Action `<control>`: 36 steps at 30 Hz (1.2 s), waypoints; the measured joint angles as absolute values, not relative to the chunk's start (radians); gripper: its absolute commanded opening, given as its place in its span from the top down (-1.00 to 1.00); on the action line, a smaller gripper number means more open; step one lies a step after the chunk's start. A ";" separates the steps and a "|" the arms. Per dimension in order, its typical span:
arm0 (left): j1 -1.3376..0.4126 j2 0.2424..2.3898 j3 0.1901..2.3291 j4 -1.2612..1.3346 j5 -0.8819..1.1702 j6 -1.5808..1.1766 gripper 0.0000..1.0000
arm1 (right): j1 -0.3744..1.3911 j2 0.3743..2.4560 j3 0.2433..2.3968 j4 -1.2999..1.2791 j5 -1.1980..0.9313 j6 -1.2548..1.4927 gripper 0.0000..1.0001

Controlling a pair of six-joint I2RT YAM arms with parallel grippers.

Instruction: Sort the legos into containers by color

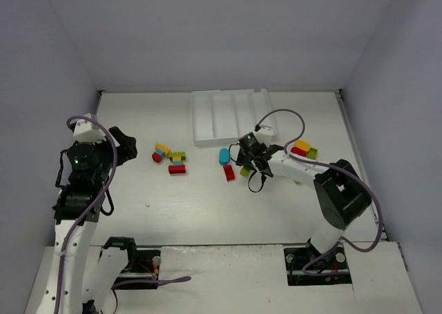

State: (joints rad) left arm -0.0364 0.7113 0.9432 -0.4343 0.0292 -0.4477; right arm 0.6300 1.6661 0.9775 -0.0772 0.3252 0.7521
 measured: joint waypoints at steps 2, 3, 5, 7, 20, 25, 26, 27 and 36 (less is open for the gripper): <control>-0.036 0.728 0.943 -0.433 0.044 -0.451 -0.45 | 0.630 1.693 0.992 -0.072 0.327 0.767 -0.22; -0.036 0.734 0.943 -0.433 0.051 -0.453 -0.45 | 0.630 1.706 1.000 -0.067 0.328 0.775 -0.20; -0.036 0.748 0.943 -0.434 0.057 -0.455 -0.45 | 0.630 1.731 1.011 -0.059 0.328 0.788 -0.18; -0.036 0.759 0.943 -0.434 0.062 -0.457 -0.45 | 0.630 1.749 1.015 -0.054 0.328 0.796 -0.09; -0.036 0.753 0.943 -0.428 0.099 -0.477 -0.45 | 0.630 1.778 1.016 -0.041 0.340 0.740 0.97; -0.036 0.762 0.943 -0.428 0.109 -0.481 -0.45 | 0.587 1.774 1.076 -0.035 0.351 0.532 1.00; -0.036 0.764 0.943 -0.428 0.110 -0.482 -0.45 | 0.564 1.774 1.096 -0.025 0.347 0.482 1.00; -0.036 0.765 0.943 -0.428 0.112 -0.483 -0.45 | 0.538 1.773 1.119 -0.011 0.340 0.434 1.00; -0.036 0.771 0.943 -0.418 0.132 -0.484 -0.45 | 0.353 1.837 1.354 0.107 0.296 0.055 0.87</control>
State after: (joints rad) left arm -0.0364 0.7708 0.9432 -0.4175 0.1318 -0.4835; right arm 0.3531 1.8370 1.3540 0.1074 0.2958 0.0547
